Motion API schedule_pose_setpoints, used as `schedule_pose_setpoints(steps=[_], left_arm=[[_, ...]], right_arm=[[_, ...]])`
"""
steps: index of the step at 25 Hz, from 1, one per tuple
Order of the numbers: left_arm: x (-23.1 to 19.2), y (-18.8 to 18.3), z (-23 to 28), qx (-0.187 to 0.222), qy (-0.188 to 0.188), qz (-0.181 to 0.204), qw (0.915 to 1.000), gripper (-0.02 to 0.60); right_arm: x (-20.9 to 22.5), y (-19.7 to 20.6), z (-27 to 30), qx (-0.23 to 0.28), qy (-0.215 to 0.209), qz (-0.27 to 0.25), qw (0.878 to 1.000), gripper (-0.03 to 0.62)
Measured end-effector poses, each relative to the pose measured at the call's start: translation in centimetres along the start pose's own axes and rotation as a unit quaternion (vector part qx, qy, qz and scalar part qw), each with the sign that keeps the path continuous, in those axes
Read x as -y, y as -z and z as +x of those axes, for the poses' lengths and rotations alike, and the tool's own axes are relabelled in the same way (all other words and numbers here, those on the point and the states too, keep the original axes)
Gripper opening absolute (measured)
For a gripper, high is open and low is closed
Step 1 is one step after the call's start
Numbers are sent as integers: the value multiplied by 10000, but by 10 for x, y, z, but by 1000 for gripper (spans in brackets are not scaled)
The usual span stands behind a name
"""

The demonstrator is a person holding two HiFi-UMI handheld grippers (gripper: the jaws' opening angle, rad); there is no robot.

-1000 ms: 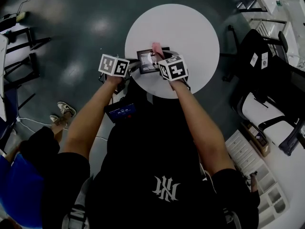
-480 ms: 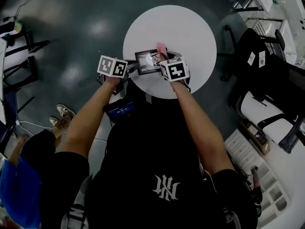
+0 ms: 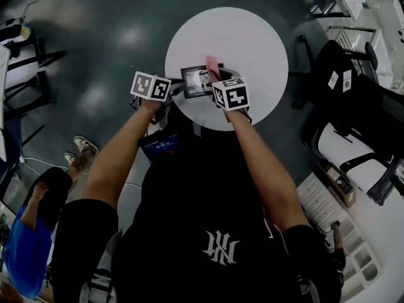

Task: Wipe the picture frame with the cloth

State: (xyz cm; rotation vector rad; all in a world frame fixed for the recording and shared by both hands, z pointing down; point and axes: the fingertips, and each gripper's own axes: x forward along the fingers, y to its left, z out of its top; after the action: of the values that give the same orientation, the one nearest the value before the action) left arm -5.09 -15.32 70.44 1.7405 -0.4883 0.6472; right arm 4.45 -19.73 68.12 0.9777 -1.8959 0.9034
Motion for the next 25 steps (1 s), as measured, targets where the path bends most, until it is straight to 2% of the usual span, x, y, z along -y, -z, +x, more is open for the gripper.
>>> schedule_pose_setpoints(steps=[5,9,13,17,25], left_arm=[[0,-1,0,18,11,-4,10000,63],[0,0,1,52,27,-14,10000,61],[-1,0,0,83,35,-41,10000,61],[-1,-1,0,125,43,-66,9999,61],[-1,0,0,134,56,-70,9999,60]], right_arm=[[-56,-13,10,105,-945,-295,9950,35],[-82,-7,21,-109,-1272,-920,9875,35],[-87,1,33,-356,-1316,-1286,9823,32],[-83,7,40,-505,-1323,-1229,9823,32],[-74,12,37,-489,-1169,-1053,9863,32]])
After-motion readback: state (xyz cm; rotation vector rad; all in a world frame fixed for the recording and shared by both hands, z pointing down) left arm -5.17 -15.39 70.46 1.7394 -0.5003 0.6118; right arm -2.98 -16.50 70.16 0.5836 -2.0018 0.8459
